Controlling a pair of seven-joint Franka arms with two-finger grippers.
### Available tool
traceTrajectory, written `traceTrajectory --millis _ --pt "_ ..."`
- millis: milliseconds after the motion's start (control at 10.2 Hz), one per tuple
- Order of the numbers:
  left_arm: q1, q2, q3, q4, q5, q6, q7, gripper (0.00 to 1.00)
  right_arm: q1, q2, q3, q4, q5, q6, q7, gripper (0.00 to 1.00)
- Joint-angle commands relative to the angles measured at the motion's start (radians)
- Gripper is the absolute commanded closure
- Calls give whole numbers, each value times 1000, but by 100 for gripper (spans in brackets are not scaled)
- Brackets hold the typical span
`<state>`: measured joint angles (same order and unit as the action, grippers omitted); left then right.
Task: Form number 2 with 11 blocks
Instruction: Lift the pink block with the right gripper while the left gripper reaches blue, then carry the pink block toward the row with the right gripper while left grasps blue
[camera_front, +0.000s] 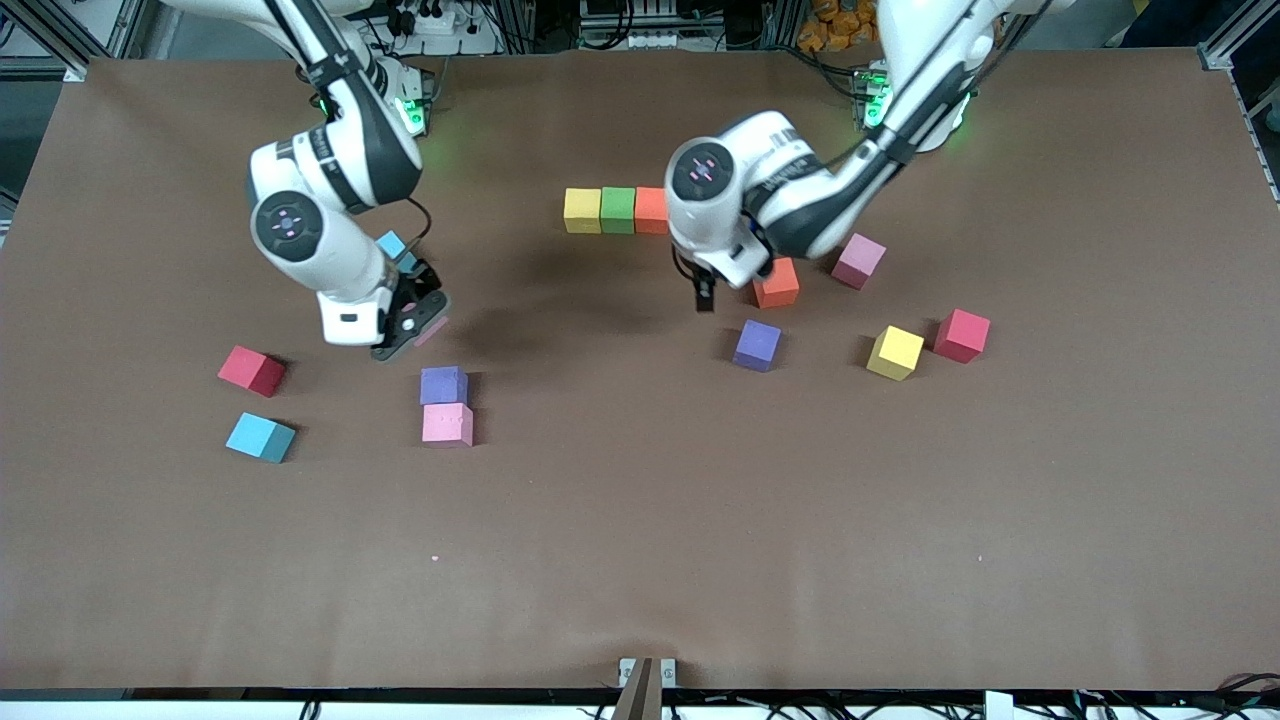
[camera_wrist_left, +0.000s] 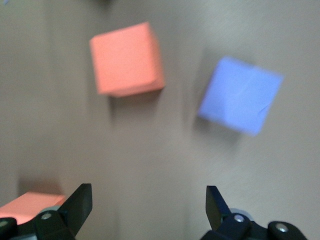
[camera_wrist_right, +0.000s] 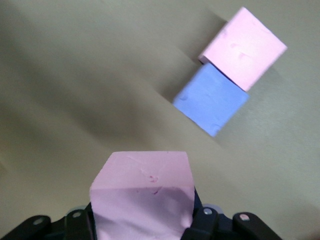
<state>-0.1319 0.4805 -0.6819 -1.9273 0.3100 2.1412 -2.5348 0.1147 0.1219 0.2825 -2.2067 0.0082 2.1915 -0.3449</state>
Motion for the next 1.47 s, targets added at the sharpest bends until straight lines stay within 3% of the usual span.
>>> traceTrajectory --millis 0,294,588,785,1079,1373 --pt "87 27 -5 11 99 15 24 0 68 4 3 28 13 -9 120 54" --pt "164 43 -4 11 139 96 33 0 114 28 3 54 15 -3 182 55" --pt "179 131 -2 21 273 160 120 0 218 76 1 84 18 59 364 55" --pt "187 155 -4 24 267 166 258 0 308 126 -2 96 96 146 513 55" --pt "187 165 -4 19 259 166 318 0 420 209 -3 198 99 157 814 55" --pt "189 153 -7 13 256 158 353 0 589 280 -77 251 88 166 1027 55"
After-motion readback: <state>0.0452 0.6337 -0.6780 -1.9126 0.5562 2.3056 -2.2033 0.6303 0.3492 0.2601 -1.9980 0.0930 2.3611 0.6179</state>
